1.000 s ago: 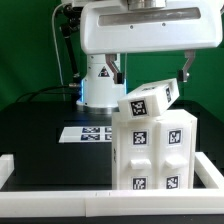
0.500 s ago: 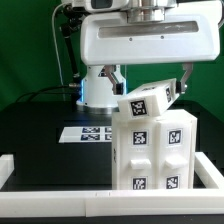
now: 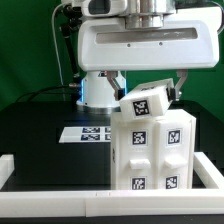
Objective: Assemble cabinet
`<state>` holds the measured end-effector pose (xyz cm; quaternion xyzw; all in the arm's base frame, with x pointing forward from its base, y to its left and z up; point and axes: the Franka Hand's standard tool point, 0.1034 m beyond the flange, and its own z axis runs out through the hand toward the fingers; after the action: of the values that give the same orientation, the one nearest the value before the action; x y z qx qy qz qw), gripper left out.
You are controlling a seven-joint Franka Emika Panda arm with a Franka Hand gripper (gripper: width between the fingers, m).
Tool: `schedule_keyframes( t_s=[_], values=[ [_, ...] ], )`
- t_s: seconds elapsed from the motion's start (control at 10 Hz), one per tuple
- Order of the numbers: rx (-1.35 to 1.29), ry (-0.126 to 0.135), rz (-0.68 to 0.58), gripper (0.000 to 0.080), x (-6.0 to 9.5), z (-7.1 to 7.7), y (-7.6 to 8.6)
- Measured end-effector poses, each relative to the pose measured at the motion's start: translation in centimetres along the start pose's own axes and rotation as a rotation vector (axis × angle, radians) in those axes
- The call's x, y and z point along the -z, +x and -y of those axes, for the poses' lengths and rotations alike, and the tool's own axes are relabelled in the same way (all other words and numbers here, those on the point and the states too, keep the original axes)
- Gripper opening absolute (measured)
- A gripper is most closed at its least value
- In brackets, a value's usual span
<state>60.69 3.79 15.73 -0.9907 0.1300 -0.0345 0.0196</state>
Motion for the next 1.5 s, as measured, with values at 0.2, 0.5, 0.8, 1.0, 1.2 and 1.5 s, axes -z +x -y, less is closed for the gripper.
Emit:
schedule_keyframes(
  t_s=[0.2, 0.5, 0.8, 1.0, 1.2, 1.5],
  values=[
    [0.000, 0.000, -0.001, 0.0570, 0.0, 0.0, 0.0],
    [0.000, 0.000, -0.001, 0.0569, 0.0, 0.0, 0.0],
    [-0.022, 0.000, -0.001, 0.0569, 0.0, 0.0, 0.0],
    [-0.054, 0.001, -0.001, 0.0569, 0.0, 0.1, 0.0],
    [-0.285, 0.004, 0.000, 0.0569, -0.1, 0.7, -0.4],
    [-0.587, 0.013, 0.008, 0.0561, -0.3, 1.1, -0.6]
  ],
)
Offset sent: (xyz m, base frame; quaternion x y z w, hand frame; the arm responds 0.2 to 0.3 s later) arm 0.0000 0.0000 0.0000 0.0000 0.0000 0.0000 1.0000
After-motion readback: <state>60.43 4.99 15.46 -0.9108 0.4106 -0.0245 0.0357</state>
